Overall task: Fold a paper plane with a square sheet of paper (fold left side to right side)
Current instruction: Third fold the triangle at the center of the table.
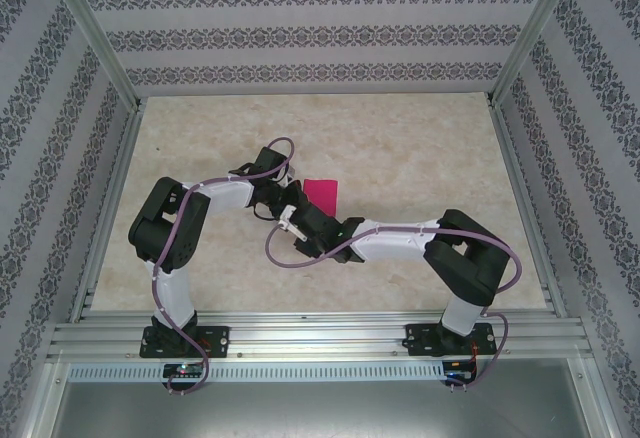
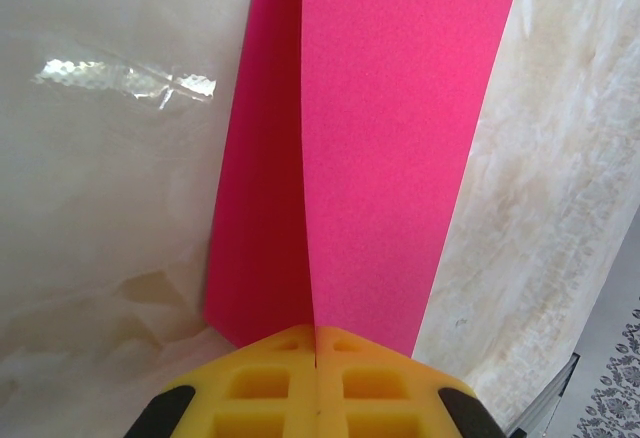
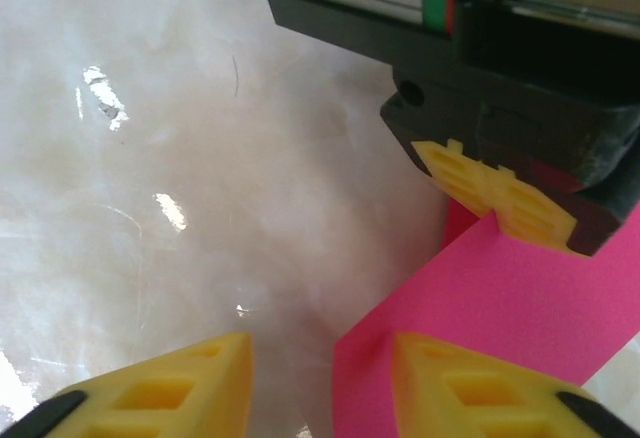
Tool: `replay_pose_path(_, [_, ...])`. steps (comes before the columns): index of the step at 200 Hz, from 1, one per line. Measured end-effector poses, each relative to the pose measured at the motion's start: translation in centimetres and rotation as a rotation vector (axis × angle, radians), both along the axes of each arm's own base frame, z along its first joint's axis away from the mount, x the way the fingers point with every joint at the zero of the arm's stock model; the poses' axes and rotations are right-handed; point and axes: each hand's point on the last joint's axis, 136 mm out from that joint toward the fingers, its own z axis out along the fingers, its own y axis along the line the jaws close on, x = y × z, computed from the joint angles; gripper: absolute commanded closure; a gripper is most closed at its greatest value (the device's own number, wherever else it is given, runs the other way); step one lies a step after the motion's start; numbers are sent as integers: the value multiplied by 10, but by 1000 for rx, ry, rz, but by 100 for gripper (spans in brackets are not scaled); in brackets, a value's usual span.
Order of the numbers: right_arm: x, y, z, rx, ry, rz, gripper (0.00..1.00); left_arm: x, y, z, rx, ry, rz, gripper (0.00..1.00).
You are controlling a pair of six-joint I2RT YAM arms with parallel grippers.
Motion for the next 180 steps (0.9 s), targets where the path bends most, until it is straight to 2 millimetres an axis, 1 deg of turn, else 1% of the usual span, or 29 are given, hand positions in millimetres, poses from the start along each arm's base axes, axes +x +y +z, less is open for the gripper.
replay_pose_path(31, [0, 0, 0, -3, -5, 0, 80, 0, 0, 0, 0, 0, 0, 96])
replay_pose_path(41, [1, -1, 0, -6, -8, 1, 86, 0, 0, 0, 0, 0, 0, 95])
replay_pose_path(61, [1, -1, 1, -9, -12, 0, 97, 0, 0, 0, 1, -1, -1, 91])
replay_pose_path(71, [1, -1, 1, -7, -11, -4, 99, 0, 0, 0, 1, -1, -3, 88])
replay_pose_path(93, [1, -1, 1, -8, -11, -2, 100, -2, 1, -2, 9, 1, -10, 80])
replay_pose_path(111, [1, -1, 0, -6, -10, -4, 100, -5, 4, -3, 24, 7, -19, 69])
replay_pose_path(123, [-1, -2, -1, -6, -4, -2, 100, -6, 6, 0, 30, 3, -24, 62])
replay_pose_path(137, [-3, -4, -2, -2, 7, 1, 100, -7, 9, 7, 34, -10, -28, 56])
replay_pose_path(158, [-5, -7, -2, 8, 19, -5, 100, -4, 19, 23, 37, -40, -17, 55])
replay_pose_path(180, [-5, -8, 0, 23, 26, -14, 100, 1, 33, 41, 37, -82, -3, 60])
